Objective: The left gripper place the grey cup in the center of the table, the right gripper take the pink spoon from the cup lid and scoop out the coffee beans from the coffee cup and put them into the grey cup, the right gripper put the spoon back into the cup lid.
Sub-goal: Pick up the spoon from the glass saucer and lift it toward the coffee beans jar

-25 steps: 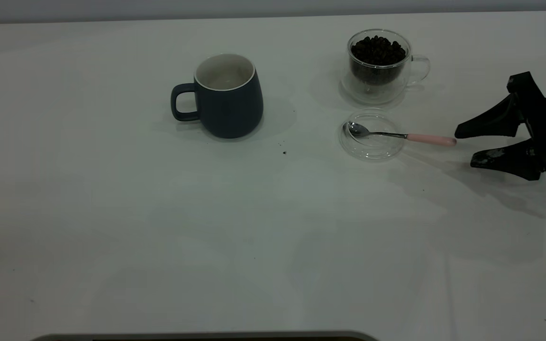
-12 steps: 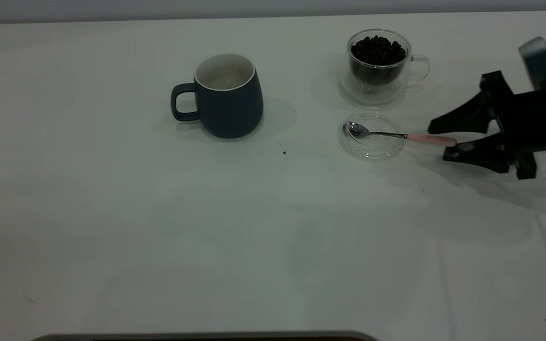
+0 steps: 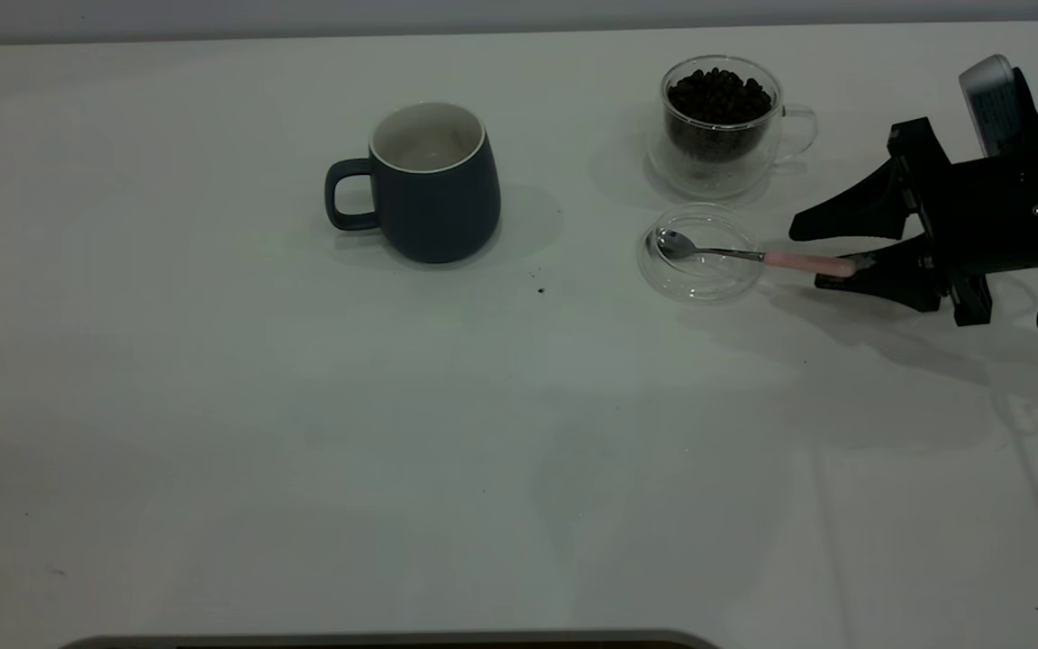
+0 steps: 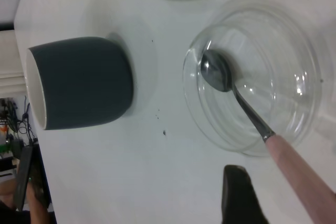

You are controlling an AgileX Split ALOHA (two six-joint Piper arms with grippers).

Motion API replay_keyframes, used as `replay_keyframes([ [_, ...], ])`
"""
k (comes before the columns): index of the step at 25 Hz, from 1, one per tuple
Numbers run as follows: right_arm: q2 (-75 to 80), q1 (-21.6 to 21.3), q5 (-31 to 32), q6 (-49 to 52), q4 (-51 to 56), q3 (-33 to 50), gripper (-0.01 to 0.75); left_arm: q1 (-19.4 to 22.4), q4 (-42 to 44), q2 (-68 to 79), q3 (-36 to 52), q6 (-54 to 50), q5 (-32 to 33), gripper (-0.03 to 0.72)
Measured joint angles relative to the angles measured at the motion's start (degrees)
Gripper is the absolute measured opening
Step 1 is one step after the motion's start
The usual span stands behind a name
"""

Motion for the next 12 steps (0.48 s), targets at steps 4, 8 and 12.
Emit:
replay_keyframes([
  [4,0.0,0.0,0.4,0.0,0.1,0.0,0.420,0.0,0.0,0.0,0.0,0.0,0.0,0.565],
  [8,0.0,-0.2,0.4,0.0,0.0,0.0,0.348,0.0,0.0,0.0,0.0,0.0,0.0,0.565],
  [12,0.0,-1.3,0.6,0.0,0.0,0.0,0.246,0.0,0.0,0.0,0.0,0.0,0.0,0.565],
])
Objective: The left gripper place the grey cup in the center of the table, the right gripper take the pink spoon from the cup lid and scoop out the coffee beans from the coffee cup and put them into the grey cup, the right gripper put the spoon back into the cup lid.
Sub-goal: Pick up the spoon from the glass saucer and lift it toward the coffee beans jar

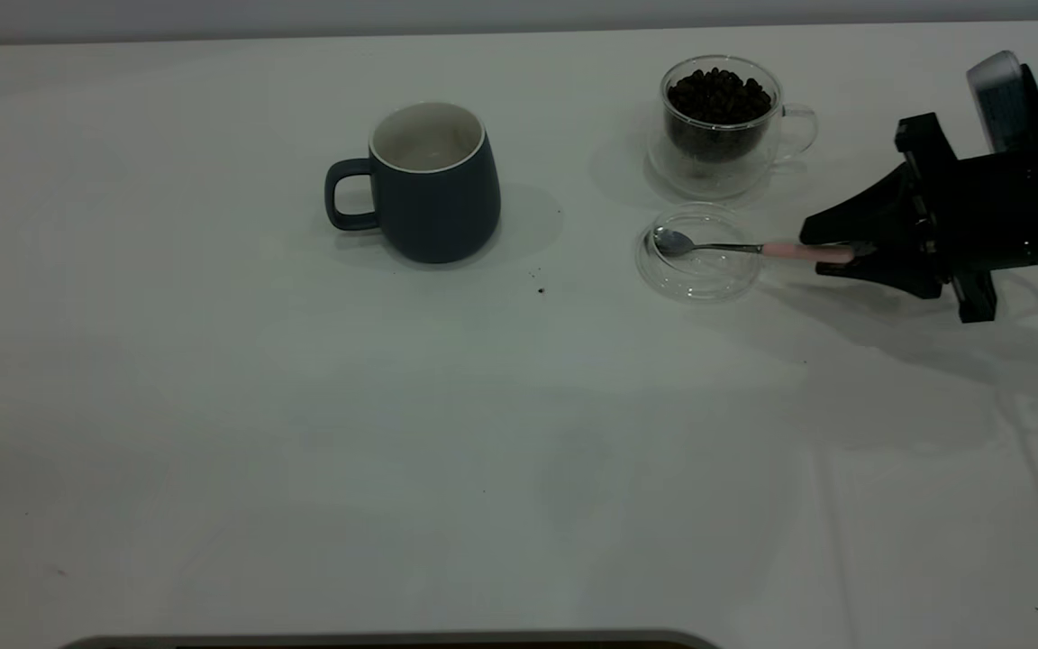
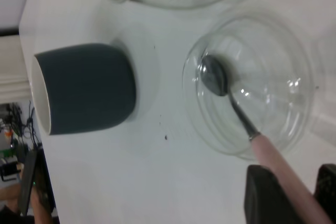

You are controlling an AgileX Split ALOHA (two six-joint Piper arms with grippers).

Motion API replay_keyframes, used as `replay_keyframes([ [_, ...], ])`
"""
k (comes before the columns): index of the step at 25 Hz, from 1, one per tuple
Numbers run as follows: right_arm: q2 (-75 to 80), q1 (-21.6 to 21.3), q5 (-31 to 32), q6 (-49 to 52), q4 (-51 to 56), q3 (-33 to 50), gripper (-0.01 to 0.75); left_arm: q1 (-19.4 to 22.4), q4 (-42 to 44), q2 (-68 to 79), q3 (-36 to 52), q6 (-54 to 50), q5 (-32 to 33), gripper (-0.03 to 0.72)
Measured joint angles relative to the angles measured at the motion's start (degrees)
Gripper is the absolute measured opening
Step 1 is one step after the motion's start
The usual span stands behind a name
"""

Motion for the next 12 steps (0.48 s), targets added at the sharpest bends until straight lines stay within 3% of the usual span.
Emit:
replay_keyframes([
  [6,0.0,-3.3,2.9,-0.5,-1.0,0.0,0.126,0.0,0.0,0.0,0.0,0.0,0.0,0.565],
  [12,0.0,-4.1,3.9,-1.1,-2.3,0.0,0.114,0.0,0.0,0.0,0.0,0.0,0.0,0.565],
])
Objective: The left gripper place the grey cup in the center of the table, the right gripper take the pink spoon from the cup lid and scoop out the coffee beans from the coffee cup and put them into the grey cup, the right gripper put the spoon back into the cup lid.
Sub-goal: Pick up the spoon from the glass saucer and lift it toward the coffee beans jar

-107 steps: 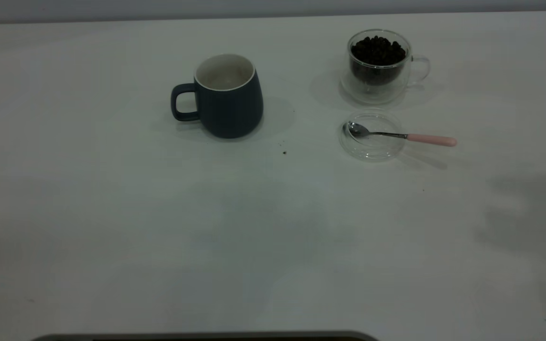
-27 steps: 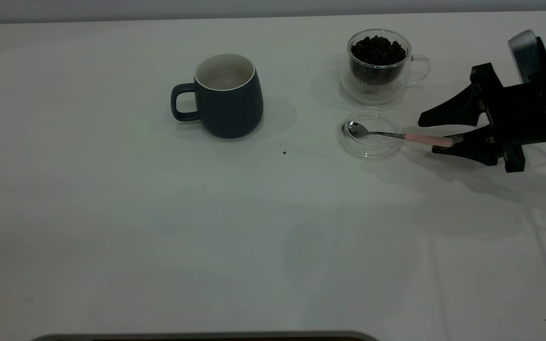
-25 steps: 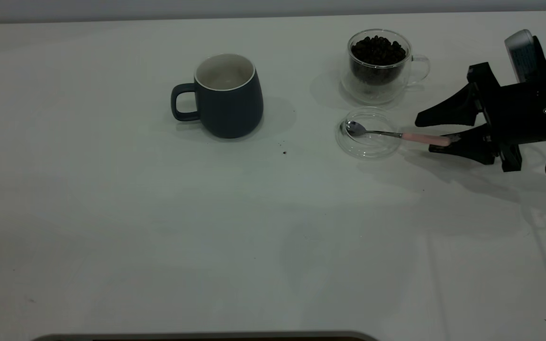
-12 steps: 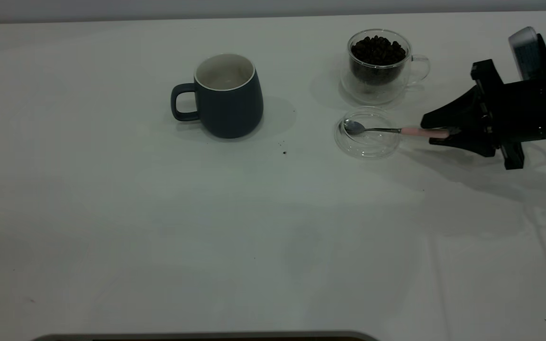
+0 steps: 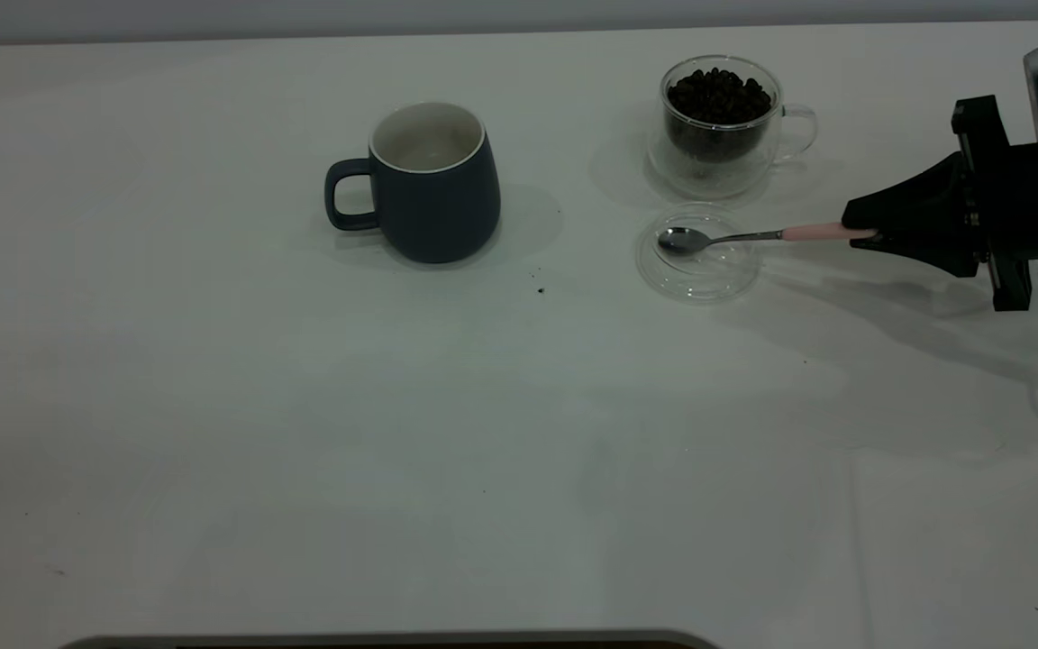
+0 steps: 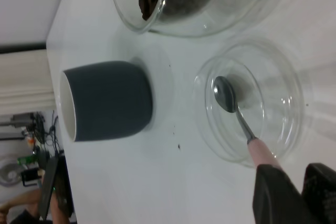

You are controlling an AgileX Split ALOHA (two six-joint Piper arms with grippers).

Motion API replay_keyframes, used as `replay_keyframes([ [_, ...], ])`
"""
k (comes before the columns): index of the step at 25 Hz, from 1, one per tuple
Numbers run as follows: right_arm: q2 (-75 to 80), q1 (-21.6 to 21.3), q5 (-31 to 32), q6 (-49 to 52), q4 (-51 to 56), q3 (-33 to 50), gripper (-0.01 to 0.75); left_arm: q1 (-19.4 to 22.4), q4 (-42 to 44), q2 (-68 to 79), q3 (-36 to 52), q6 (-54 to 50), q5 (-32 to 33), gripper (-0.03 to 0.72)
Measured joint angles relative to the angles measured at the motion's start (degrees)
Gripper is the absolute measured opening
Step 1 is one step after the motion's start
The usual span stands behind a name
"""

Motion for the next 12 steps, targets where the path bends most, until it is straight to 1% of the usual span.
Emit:
replay_keyframes([
  [7,-0.7,-1.6,2.7,-0.1,-3.4,0.0,0.114,0.0,0.0,0.0,0.0,0.0,0.0,0.565],
  [12,-5.3,-2.3,3.4,-0.2,-5.3,0.0,0.114,0.0,0.0,0.0,0.0,0.0,0.0,0.565],
])
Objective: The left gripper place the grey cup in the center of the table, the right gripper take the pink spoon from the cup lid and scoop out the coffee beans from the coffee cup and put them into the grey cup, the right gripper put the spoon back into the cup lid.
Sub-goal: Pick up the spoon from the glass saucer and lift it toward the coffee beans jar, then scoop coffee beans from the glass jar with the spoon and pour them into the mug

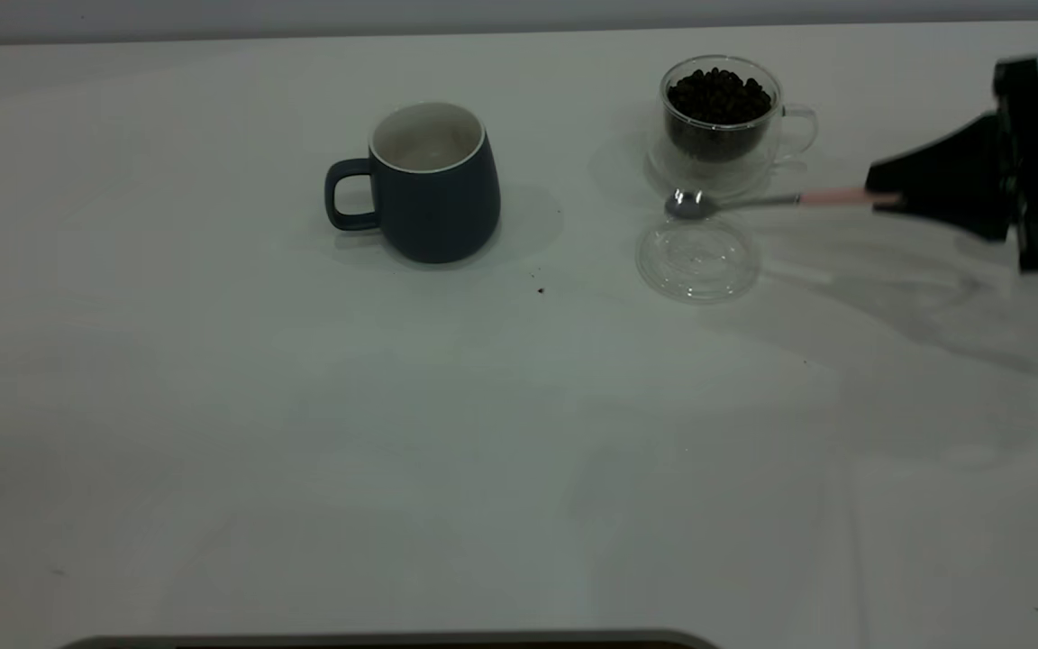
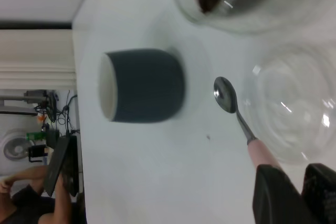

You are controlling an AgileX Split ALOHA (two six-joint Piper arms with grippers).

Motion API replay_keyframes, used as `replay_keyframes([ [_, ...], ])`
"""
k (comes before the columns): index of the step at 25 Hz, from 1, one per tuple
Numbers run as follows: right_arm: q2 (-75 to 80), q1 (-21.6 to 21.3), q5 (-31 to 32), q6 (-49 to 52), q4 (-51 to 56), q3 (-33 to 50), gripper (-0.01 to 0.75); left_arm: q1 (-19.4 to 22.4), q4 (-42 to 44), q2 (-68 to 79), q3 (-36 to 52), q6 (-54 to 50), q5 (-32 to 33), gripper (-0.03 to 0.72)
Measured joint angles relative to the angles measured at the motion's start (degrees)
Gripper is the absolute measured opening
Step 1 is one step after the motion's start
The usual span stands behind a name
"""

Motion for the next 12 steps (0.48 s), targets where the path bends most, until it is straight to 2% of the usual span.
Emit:
replay_keyframes([
  [4,-5.6,0.0,-0.2,0.1,0.0,0.0,0.114,0.0,0.0,0.0,0.0,0.0,0.0,0.565],
  [7,-9.3,0.0,-3.1,0.1,1.1,-0.3,0.114,0.0,0.0,0.0,0.0,0.0,0.0,0.565],
  [12,-10.2,0.1,-8.5,1.3,-1.7,-6.9,0.114,0.0,0.0,0.0,0.0,0.0,0.0,0.565],
])
